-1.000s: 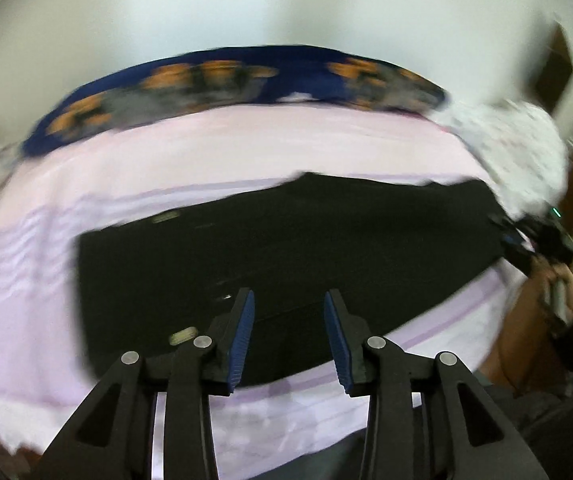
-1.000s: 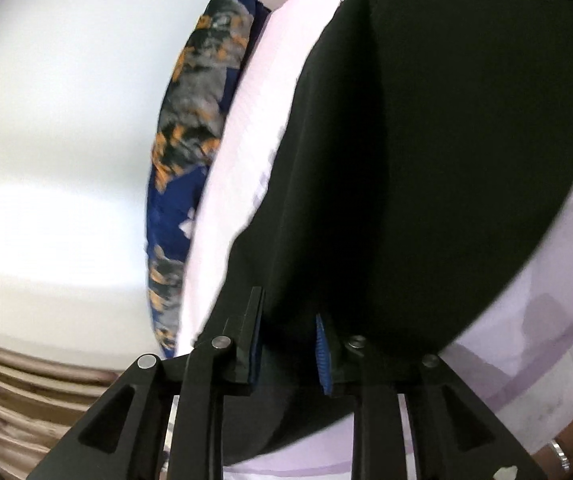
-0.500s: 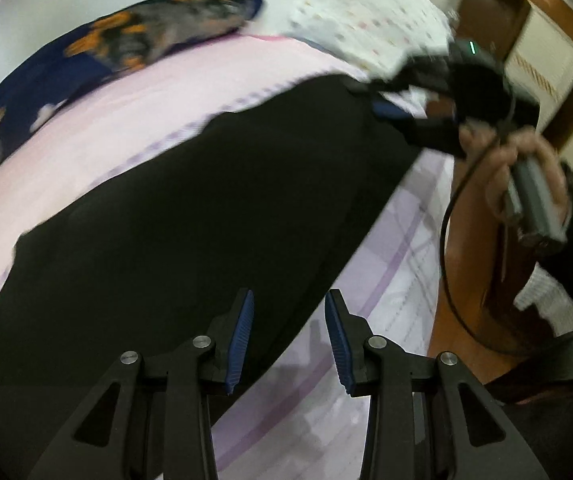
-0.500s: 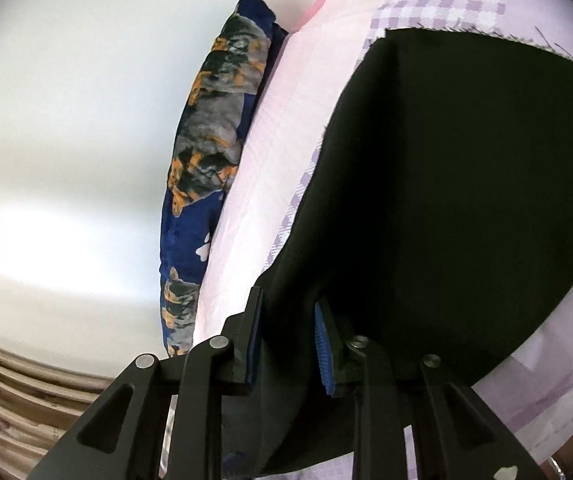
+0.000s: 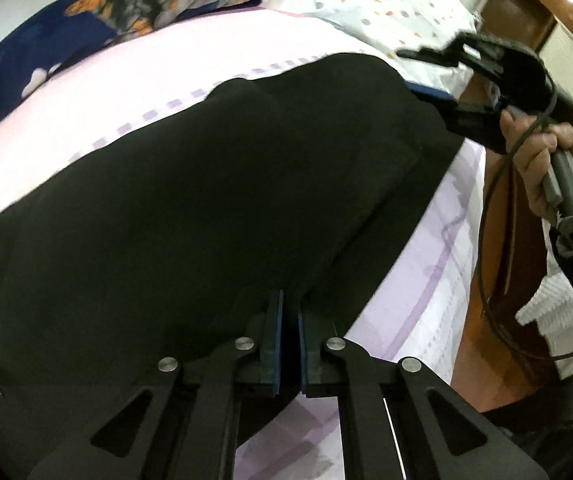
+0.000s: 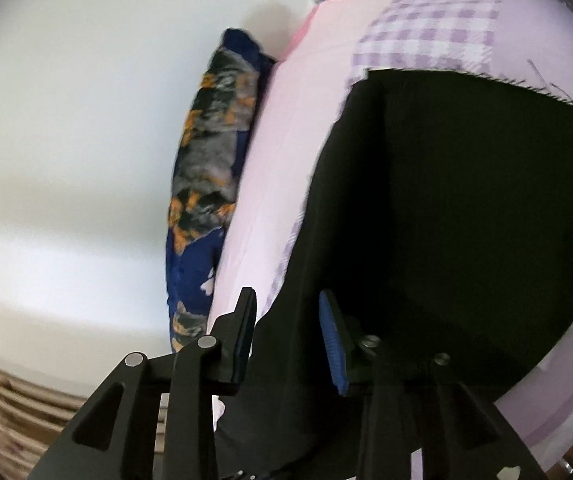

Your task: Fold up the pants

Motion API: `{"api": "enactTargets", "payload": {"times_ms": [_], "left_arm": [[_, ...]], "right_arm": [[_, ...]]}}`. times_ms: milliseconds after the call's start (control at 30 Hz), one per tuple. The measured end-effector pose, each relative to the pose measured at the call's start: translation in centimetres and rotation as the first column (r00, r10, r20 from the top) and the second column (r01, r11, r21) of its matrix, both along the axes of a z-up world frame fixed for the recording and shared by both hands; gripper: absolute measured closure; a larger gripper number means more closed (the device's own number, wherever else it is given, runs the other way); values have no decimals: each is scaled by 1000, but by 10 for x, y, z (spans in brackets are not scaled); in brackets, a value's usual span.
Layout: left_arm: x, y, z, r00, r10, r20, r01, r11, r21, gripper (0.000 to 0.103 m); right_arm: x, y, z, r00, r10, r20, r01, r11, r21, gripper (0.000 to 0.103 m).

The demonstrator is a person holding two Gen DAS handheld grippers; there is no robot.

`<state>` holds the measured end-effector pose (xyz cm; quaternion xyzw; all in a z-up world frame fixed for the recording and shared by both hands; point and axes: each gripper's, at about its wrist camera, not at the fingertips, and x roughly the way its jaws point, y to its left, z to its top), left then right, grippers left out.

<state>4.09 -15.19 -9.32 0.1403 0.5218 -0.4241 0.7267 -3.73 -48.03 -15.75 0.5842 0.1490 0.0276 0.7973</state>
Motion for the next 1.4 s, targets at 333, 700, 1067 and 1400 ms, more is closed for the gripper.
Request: {"api": "enactTargets", "payload": {"times_ms": [333,700,1067,1400], "left_arm": [[0,-1,0,1000,4,0,-4,1000,-18,97],[6,8,-4,999,19,-26,-21,998,-58,97],[10,15,-6,999,17,-39,-21,996,-85,96],[13,21,-8,999,19,-50,-24,994,-105,96]], "right_arm": [[14,-22,-9,992,-71,-100,64,995,-75,69],[96,26,50,990,111,-92,-131,957,-258,74],[63,4,39,990,36,-135,-71,962,-265,62],[61,-10,4,982,-3,-188,-31,984,-177,67]]}}
